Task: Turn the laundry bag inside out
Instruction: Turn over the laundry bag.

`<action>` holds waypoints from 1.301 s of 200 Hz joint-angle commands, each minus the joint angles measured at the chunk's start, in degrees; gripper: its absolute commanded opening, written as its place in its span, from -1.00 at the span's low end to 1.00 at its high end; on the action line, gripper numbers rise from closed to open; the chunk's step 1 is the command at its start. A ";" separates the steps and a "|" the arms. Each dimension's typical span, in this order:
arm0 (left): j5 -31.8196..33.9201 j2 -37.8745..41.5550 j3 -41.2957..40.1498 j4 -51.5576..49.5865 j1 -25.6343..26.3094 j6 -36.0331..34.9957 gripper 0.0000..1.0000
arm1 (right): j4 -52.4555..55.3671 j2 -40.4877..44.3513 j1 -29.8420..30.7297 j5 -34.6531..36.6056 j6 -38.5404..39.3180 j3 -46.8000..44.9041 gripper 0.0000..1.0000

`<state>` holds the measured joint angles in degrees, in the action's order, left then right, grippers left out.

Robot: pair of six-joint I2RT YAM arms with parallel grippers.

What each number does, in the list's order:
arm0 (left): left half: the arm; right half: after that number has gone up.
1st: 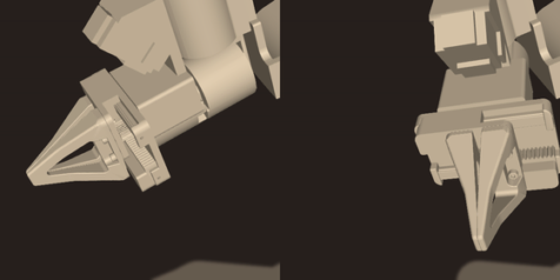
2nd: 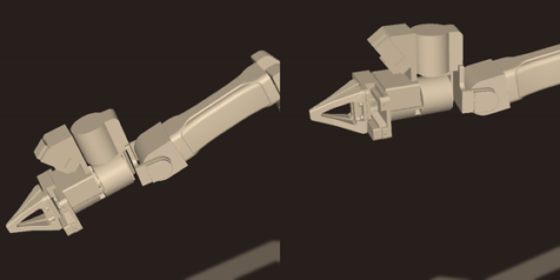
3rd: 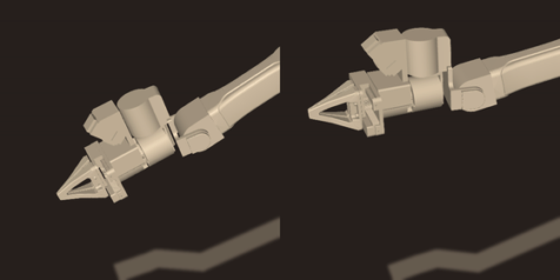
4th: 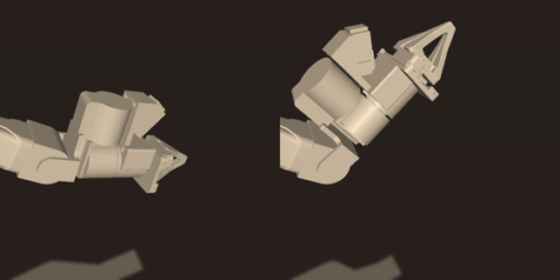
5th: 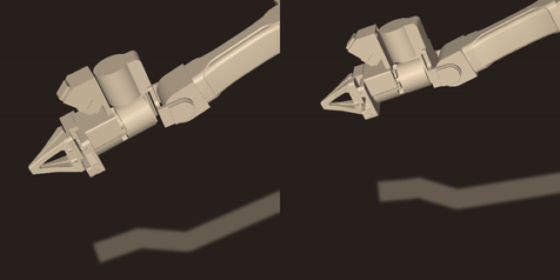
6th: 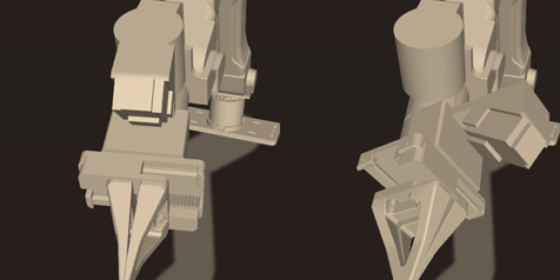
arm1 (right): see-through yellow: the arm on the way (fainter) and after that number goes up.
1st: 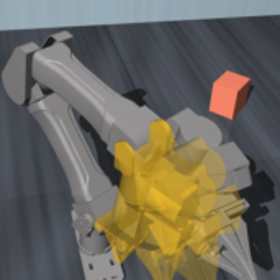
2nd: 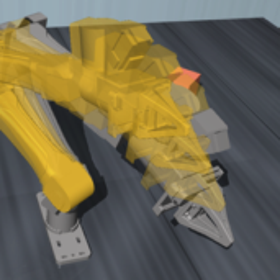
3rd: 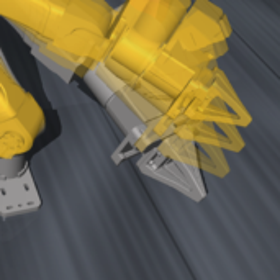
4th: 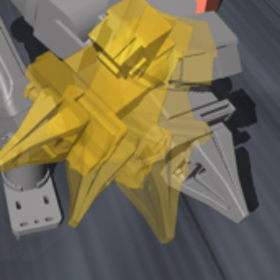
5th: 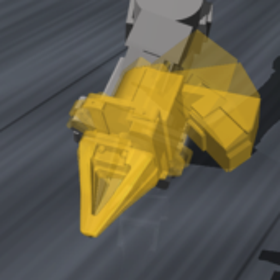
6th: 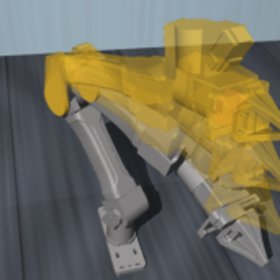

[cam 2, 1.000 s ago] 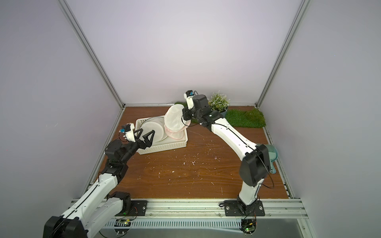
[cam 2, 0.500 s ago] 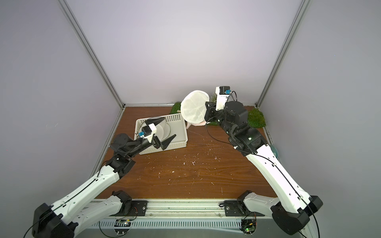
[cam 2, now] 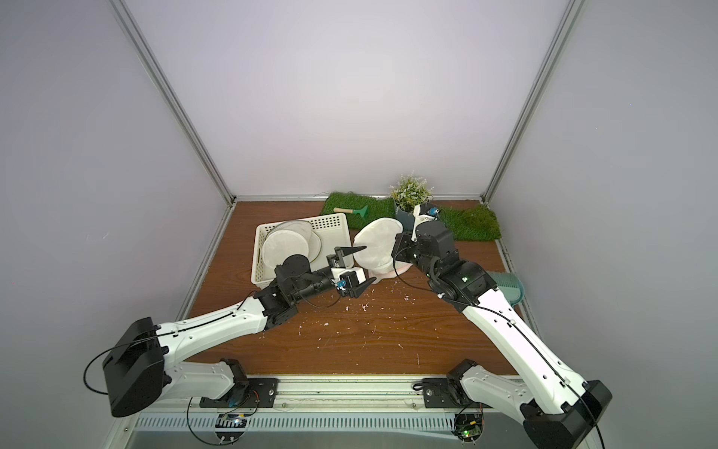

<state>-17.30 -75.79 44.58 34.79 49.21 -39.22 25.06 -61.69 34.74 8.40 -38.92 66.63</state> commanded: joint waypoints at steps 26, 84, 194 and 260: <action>2.78 -2.39 1.40 2.19 0.71 -5.06 0.48 | -7.54 -0.79 -0.11 -7.29 -7.41 -2.12 -1.00; 6.63 -3.40 0.60 2.97 0.89 -11.33 -0.24 | -8.01 -2.71 -0.16 -8.75 -8.51 -1.15 -1.00; 7.64 -2.58 2.66 -2.16 -0.47 -0.75 -0.99 | -10.82 -0.59 -0.24 -7.68 -2.97 -2.74 -0.54; -7.08 0.18 3.53 -2.17 -8.88 19.32 -0.99 | -14.26 8.54 -0.34 2.29 21.47 -6.31 0.41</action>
<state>-16.60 -77.84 45.30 32.84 43.29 -30.00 16.49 -58.78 34.44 5.74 -32.49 63.53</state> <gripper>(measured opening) 0.047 0.675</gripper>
